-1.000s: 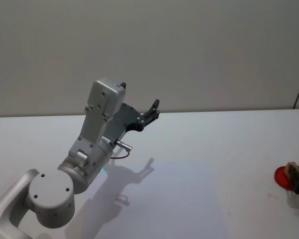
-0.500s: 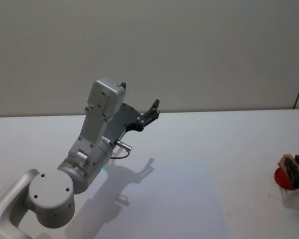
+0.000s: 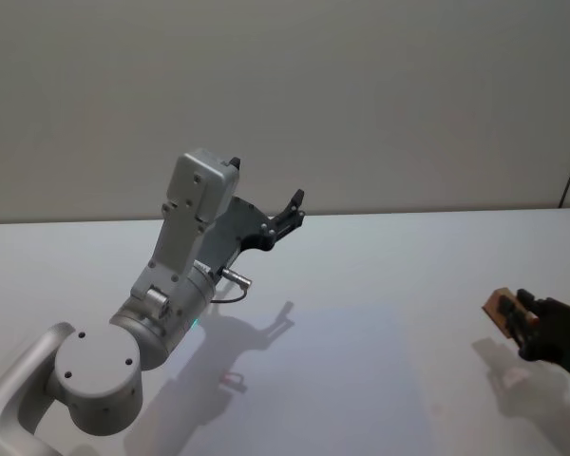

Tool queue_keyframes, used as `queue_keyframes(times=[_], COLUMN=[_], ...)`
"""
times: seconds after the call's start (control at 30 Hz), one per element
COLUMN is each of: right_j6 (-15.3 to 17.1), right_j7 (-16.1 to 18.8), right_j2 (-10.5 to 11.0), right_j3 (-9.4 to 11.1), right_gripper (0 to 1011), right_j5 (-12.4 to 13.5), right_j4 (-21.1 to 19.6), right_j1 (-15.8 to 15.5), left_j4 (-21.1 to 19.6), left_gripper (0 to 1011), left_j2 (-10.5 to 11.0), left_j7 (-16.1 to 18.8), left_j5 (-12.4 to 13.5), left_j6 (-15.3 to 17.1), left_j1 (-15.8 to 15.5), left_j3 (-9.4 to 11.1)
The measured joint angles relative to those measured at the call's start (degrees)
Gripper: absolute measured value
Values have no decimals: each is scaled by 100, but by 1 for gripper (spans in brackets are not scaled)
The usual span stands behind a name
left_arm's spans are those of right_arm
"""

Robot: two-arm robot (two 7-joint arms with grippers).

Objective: Use the one hand to pick up the stamp and affix it onto the A4 paper.

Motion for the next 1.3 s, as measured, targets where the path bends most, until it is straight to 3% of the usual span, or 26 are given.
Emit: queue_keyframes(times=[0.3, 0.53, 0.63, 1.07, 1.3], right_j6=[-13, -14, -29, -153, -230], right_j7=[453, 774, 898, 1045, 1050], right_j2=[-130, -418, -624, -1313, -1560], right_j3=[-241, -572, -779, -1379, -1575], right_gripper=[223, 223, 223, 223, 223], right_j5=[-194, -580, -875, -1701, -1983], right_j4=[-203, -217, -132, 314, 560], right_j1=[-63, 0, 79, 395, 540], left_j4=[0, 0, 0, 0, 0], left_gripper=[1001, 1001, 1001, 1001, 1001], left_j2=[0, 0, 0, 0, 0], left_j7=[0, 0, 0, 0, 0], left_j5=[0, 0, 0, 0, 0], left_j6=[0, 0, 0, 0, 0], left_j1=[0, 0, 0, 0, 0], left_j3=[0, 0, 0, 0, 0])
